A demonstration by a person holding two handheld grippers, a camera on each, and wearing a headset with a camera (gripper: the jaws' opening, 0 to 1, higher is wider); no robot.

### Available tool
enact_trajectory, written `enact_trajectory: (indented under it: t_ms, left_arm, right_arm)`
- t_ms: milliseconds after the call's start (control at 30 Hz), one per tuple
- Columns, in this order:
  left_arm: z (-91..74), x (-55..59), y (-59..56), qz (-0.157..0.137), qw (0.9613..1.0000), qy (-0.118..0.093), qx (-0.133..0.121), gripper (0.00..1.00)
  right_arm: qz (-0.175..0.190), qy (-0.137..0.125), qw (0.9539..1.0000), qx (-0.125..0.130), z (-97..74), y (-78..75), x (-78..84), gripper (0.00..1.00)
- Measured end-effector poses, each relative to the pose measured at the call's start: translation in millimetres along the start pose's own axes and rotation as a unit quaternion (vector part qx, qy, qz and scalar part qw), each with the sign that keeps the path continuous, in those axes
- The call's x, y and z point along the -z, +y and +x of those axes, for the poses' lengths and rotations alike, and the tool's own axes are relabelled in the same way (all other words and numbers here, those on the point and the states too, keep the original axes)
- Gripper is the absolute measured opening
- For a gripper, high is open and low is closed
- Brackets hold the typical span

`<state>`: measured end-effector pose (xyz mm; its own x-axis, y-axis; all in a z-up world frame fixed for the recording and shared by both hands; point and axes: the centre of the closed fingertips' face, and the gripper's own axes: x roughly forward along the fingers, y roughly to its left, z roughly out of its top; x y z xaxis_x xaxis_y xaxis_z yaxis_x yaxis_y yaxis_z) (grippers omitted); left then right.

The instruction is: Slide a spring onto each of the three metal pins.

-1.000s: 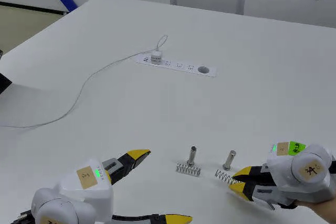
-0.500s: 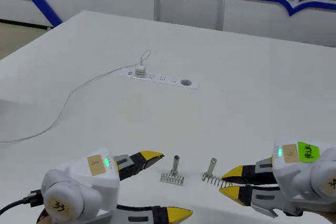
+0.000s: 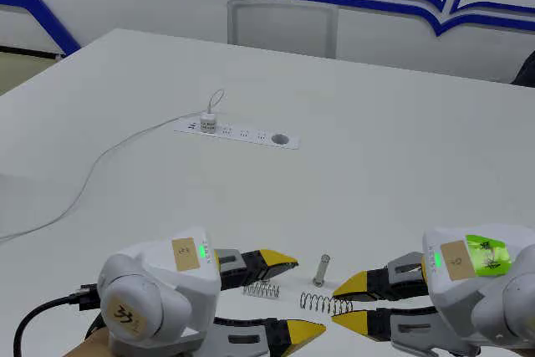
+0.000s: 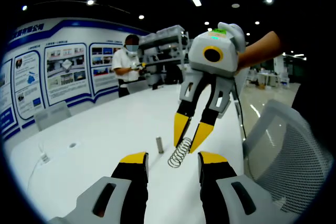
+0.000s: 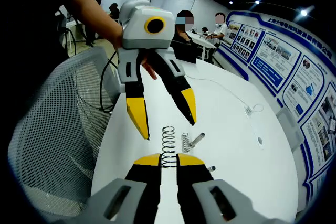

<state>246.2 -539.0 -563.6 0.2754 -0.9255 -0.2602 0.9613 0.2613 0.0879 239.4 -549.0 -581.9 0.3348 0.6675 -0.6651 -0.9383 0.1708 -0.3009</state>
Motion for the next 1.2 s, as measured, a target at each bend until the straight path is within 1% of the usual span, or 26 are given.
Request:
enact_trajectory:
  t_ms: [133, 200, 267, 400, 567, 633, 667, 700, 733, 800, 867, 933, 1067, 1100, 1167, 1200]
  left_arm:
    - [0.8, 1.0, -0.8, 0.003, 1.0, 0.004, 0.005, 0.36]
    - [1.3, -0.5, -1.8, -0.001, 0.9999, 0.001, 0.01, 0.31]
    - [1.7, -0.3, -3.4, 0.001, 0.9999, 0.004, 0.015, 0.27]
    - [2.7, 0.6, -5.5, 0.005, 0.9997, 0.009, 0.024, 0.24]
    - [3.8, 2.6, -11.0, 0.012, 0.999, 0.016, 0.039, 0.15]
    - [2.3, 1.5, -12.6, 0.035, 0.9985, 0.018, 0.039, 0.14]
    - [1.4, 2.0, -14.2, 0.041, 0.9981, 0.021, 0.042, 0.13]
    - [0.1, 3.5, -15.0, 0.066, 0.9963, 0.028, 0.047, 0.11]
    - [0.3, 1.0, -14.2, 0.078, 0.9959, 0.021, 0.042, 0.11]
    - [0.1, 1.7, -16.5, 0.081, 0.9956, 0.024, 0.041, 0.1]
    - [0.3, 0.6, -14.7, 0.089, 0.9951, 0.023, 0.036, 0.1]
    - [0.4, 0.4, -14.4, 0.087, 0.9953, 0.021, 0.037, 0.1]
    - [0.8, -0.5, -14.7, 0.082, 0.9958, 0.017, 0.038, 0.09]
    - [0.9, -1.0, -14.8, 0.082, 0.9957, 0.016, 0.04, 0.09]
    - [1.0, -1.6, -14.8, 0.084, 0.9955, 0.016, 0.042, 0.09]
    - [1.1, -1.8, -15.4, 0.083, 0.9954, 0.016, 0.046, 0.09]
  right_arm:
    - [-0.01, -0.008, 0.9999, -0.004, -1.3, 2.6, -5.9, 0.11]
    - [-0.015, -0.01, 0.9998, -0.007, -2.0, 4.2, -8.5, 0.11]
    - [-0.019, -0.011, 0.9997, -0.007, -2.3, 4.5, -9.9, 0.11]
    - [-0.021, -0.01, 0.9997, -0.008, -2.6, 5.3, -10.2, 0.11]
    - [-0.022, -0.013, 0.9997, -0.008, -2.7, 4.9, -11.9, 0.11]
    - [-0.026, -0.013, 0.9995, -0.01, -2.9, 6.1, -12.5, 0.11]
    - [-0.028, -0.013, 0.9995, -0.009, -3.1, 6.2, -12.7, 0.11]
    - [-0.034, -0.01, 0.9993, -0.008, -3.9, 5.9, -12.0, 0.11]
    - [-0.033, -0.014, 0.9993, -0.01, -3.9, 7.0, -13.3, 0.11]
    - [-0.039, -0.015, 0.9991, -0.012, -4.1, 7.3, -13.5, 0.11]
    - [-0.04, -0.016, 0.999, -0.009, -3.9, 6.4, -13.6, 0.11]
    - [-0.038, -0.02, 0.999, -0.011, -3.7, 5.4, -13.7, 0.11]
    - [-0.021, -0.027, 0.9994, -0.009, -4.7, 2.9, -15.3, 0.13]
    - [-0.013, -0.028, 0.9995, -0.008, -4.9, 2.2, -15.3, 0.14]
    - [-0.007, -0.026, 0.9996, -0.012, -4.3, 3.1, -13.6, 0.18]
    - [-0.01, -0.02, 0.9996, -0.015, -3.3, 3.7, -10.6, 0.18]
